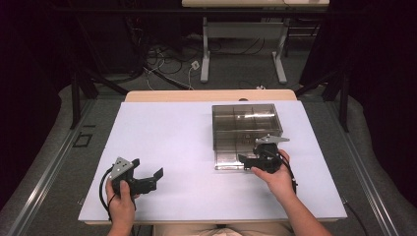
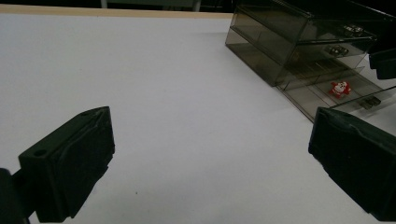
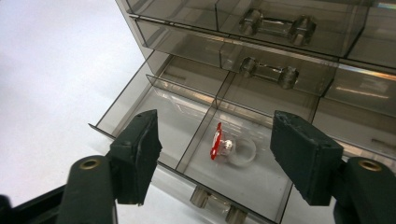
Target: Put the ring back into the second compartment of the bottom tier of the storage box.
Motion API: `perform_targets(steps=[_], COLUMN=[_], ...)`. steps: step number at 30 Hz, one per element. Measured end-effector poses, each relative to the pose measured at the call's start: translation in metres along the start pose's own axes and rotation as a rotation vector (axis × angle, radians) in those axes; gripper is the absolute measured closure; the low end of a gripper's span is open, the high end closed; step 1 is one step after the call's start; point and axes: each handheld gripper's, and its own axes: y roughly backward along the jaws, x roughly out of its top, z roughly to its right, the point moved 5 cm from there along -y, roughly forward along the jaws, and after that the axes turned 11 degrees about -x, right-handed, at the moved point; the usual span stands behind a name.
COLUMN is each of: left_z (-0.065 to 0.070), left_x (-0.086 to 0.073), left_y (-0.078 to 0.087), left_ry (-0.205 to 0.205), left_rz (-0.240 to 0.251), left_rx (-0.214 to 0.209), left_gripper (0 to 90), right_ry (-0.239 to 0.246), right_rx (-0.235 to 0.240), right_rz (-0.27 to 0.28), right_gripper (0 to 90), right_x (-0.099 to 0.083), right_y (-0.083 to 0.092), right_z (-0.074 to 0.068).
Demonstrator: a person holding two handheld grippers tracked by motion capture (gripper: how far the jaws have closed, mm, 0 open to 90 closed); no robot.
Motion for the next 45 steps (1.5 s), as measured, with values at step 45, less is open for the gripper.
perform_targets(steps=[45], left_z=[0.003], left_x=[0.001], left_y=[0.004], left_ry=[-0.012], left_rz=[0.007], left_rx=[-0.006], left_gripper=[0.7], right_ry=[-0.029], right_rx=[-0.079], right_rz=[0.13], right_gripper=[0.0], right_x=[-0.002], right_y=[0.058], right_z=[0.028])
